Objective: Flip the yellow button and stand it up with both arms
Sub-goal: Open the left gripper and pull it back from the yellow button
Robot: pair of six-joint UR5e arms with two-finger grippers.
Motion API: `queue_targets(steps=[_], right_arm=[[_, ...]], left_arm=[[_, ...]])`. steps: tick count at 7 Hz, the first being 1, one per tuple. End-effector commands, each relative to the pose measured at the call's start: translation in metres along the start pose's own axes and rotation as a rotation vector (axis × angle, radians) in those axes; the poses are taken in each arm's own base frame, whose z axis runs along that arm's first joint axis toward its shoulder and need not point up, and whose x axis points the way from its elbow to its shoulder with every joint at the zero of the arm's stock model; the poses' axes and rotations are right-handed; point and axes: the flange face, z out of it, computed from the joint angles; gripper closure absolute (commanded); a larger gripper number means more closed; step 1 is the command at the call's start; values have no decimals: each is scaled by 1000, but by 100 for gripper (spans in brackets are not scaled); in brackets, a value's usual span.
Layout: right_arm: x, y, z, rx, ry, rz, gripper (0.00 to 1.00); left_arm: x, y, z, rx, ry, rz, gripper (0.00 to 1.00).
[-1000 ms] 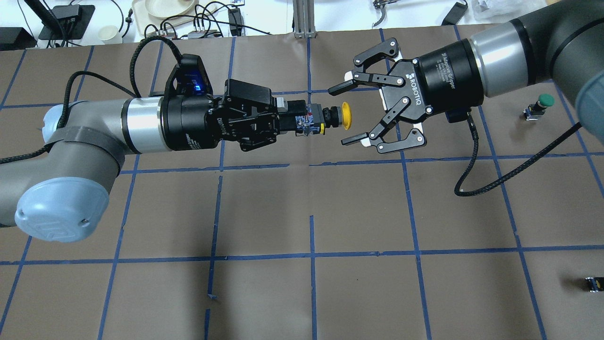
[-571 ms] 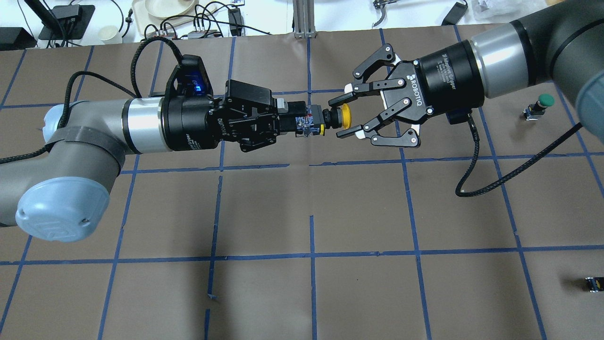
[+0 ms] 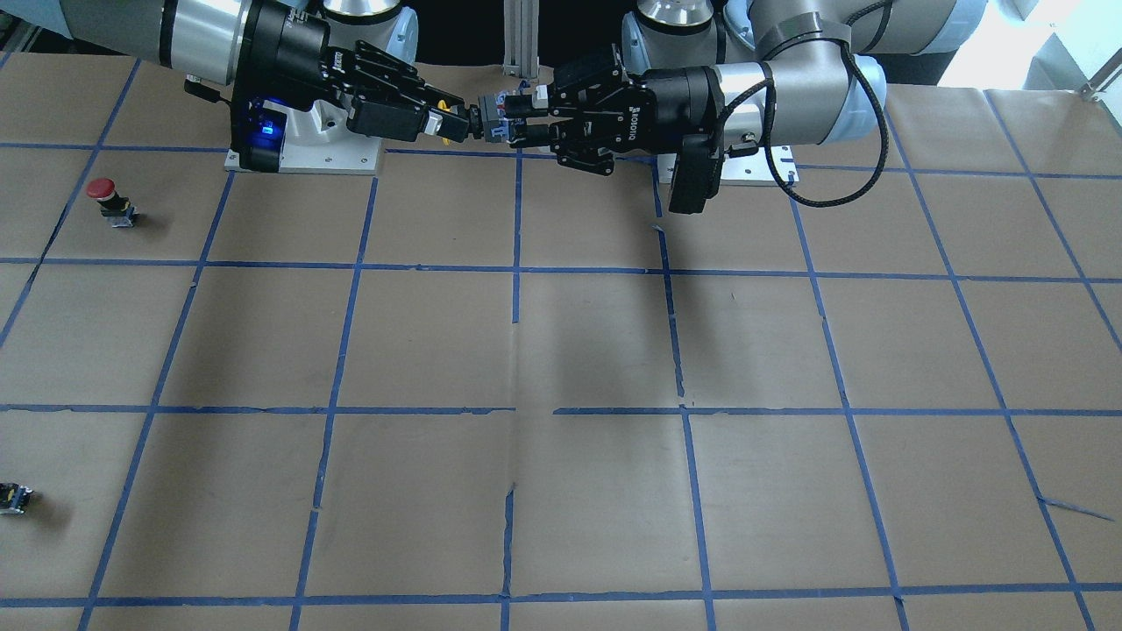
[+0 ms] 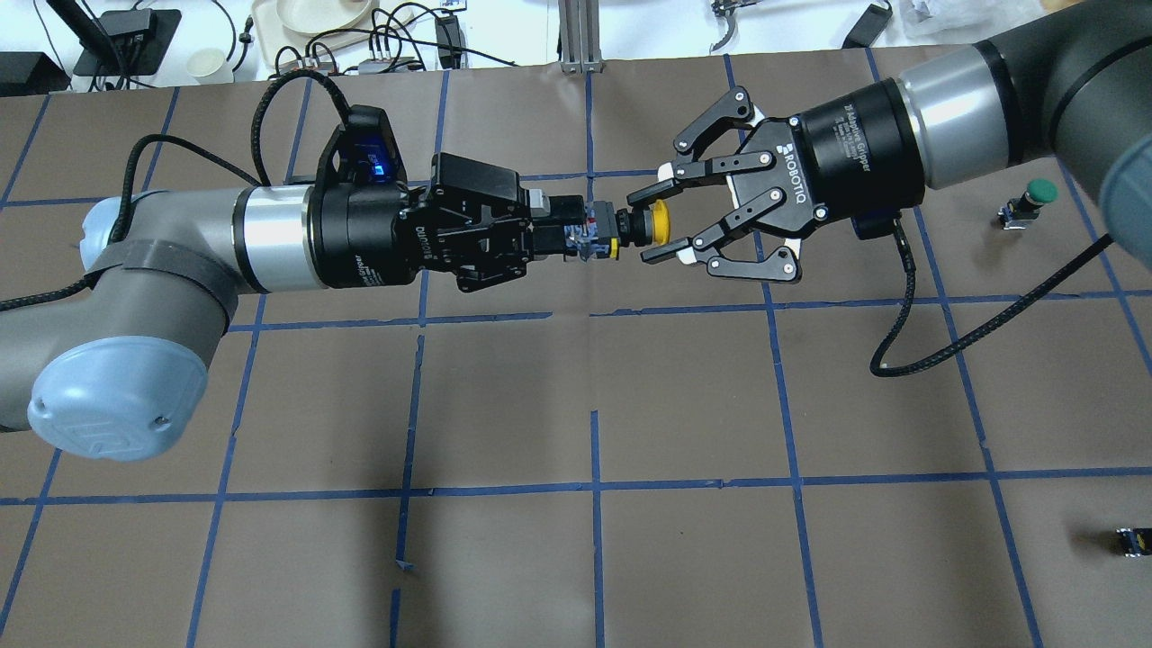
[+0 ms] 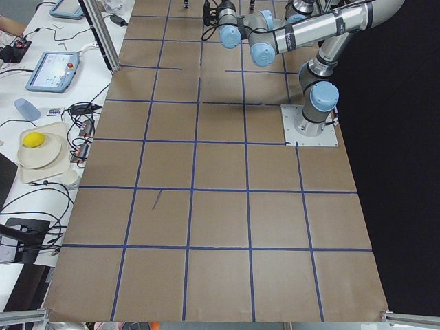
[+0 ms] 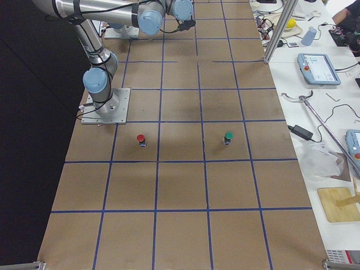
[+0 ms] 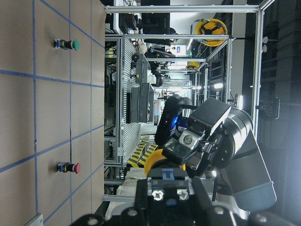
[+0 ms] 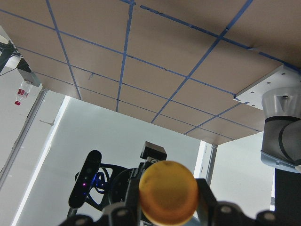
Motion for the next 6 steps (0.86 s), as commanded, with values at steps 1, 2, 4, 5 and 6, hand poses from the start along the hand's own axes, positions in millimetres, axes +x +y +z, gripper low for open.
queue_targets(steps=[1,2,4,5,6], right_arm=[[0,0,-1,1,-2,2,73],[-1,-1,-2,5,-3,2,74],[2,-21,-17,109,50,3,74],[4,-31,-34,179,69,-15,74],[12,-41,-40,260,164,-132,74]], left_arm=[[-2,0,0,-2,-9,-24,23],[-1,-1,0,-1,-9,-24,22],[0,-3,-9,-6,-139,1,22],[6,-13,-14,-9,-212,18,22],[15,-25,-22,-7,-296,51,21]])
